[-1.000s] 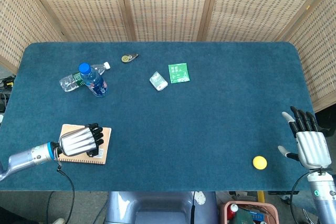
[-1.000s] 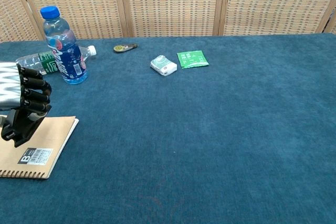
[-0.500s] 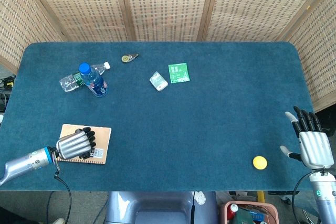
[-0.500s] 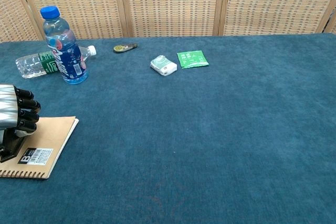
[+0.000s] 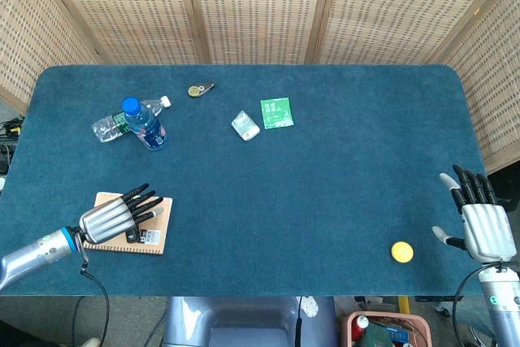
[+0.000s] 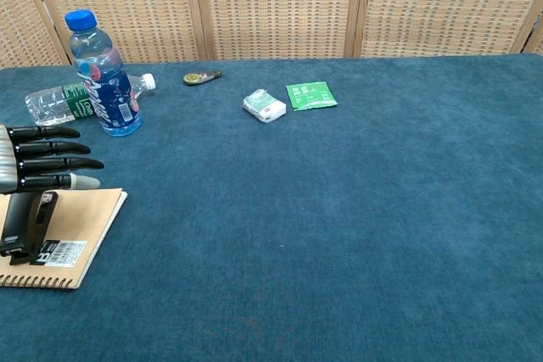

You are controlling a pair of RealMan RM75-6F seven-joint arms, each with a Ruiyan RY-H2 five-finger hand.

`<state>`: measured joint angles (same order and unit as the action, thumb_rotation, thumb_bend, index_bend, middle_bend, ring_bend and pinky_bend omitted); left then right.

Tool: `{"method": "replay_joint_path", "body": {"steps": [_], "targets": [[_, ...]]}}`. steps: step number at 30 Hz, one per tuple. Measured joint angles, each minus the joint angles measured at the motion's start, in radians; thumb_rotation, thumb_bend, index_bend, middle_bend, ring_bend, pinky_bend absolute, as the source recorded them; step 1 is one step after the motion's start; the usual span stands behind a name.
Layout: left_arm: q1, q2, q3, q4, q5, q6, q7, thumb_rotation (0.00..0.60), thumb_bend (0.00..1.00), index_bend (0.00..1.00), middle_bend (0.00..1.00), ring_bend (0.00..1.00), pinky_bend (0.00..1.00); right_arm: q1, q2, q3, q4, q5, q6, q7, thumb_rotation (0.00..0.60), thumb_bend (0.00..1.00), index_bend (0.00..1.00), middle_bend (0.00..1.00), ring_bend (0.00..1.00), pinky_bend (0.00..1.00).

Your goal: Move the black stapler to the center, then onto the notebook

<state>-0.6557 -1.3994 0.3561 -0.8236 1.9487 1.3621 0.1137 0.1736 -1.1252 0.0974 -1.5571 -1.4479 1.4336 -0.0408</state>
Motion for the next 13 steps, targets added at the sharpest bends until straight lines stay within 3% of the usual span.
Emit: {"method": "replay_joint_path", "body": {"steps": [9,13], "targets": [[0.051,0.126,-0.085,-0.16,-0.075,0.185,-0.111,0.6,0.0,0.0,0.0,0.0,0.0,-0.012,0.014,-0.005,-0.02,-0.039,0.033,0.018,0.6,0.0,0.03,0.0,0.0,0.0],[0.103,0.194,-0.132,-0.318,-0.186,0.234,-0.132,0.6,0.0,0.0,0.0,0.0,0.0,-0.02,0.018,-0.005,-0.024,-0.053,0.058,0.007,0.6,0.0,0.03,0.0,0.0,0.0]]}}
